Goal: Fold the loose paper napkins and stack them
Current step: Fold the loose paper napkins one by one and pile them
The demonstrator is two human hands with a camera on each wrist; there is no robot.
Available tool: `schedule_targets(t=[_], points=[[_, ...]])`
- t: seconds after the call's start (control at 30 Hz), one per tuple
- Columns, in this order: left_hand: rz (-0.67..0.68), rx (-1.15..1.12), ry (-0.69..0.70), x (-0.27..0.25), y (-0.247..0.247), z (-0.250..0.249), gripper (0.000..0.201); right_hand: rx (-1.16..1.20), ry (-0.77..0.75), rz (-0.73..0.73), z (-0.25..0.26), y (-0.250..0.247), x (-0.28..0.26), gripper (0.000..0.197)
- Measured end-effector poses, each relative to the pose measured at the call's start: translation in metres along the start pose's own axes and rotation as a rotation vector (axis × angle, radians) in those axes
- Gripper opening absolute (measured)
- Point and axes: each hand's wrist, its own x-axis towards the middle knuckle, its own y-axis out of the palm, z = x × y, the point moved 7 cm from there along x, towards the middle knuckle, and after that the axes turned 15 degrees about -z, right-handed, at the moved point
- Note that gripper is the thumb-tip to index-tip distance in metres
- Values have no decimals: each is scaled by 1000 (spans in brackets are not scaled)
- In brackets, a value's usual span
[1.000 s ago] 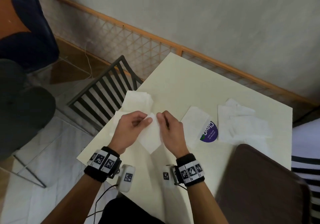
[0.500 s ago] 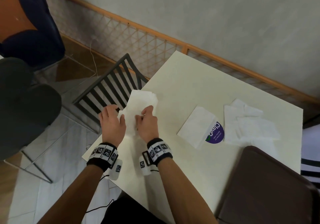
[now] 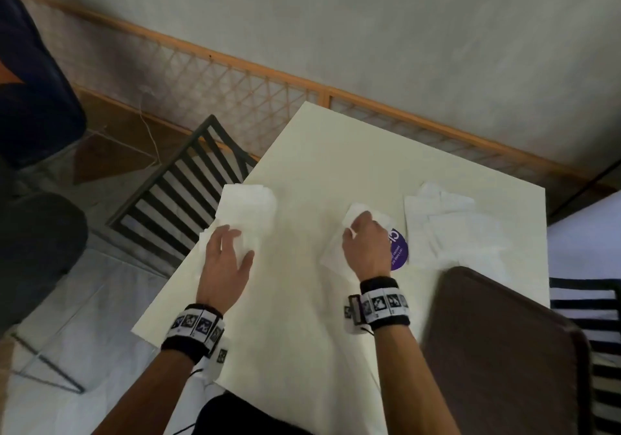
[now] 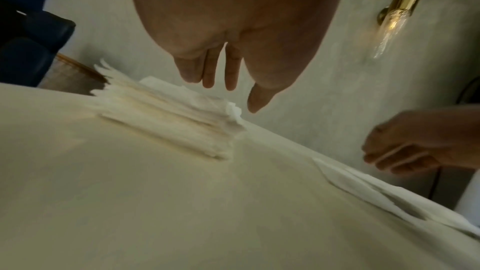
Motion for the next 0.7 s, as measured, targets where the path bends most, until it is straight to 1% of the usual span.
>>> schedule_targets(t=[0.07,0.1,0.17,0.2,0.23,0.27,0.33,0.4,0.47,0.5,0.53,0.57,0.63,0.7], points=[[-46,-82,76,-6,-6,-22,46,-149,112,-78,-59,-31,23,31],[-46,-114,111,-11,-7,-33,43,-209,179,-73,-85,-42,30,38],[-19,-153,147,-19,-3,-51,38,-306,257,22,-122,-52,36,50],[6,-168,146,-23,0,-60,36,-348,255,67,-132,-53,37,48],[34,-183,143,-27,4,-68,35,-382,231,91,-137,-53,37,41],[65,-196,148,-31,9,-77,34,-403,200,94,-139,-53,38,32],[122,-223,175,-37,20,-90,32,-406,172,79,-141,-55,42,25],[173,-243,206,-41,28,-103,31,-356,222,79,-147,-60,48,24],[217,-262,223,-42,34,-114,28,-302,309,73,-155,-72,54,29],[239,-269,228,-43,36,-120,25,-263,328,57,-156,-79,56,29],[261,-282,232,-44,36,-128,21,-212,313,30,-153,-86,57,28],[283,-305,233,-45,36,-135,16,-155,281,-3,-144,-94,56,29],[341,-406,207,-48,39,-149,6,-68,156,-54,-118,-108,45,33],[410,-499,145,-52,41,-166,11,75,6,-93,-82,-120,20,29]])
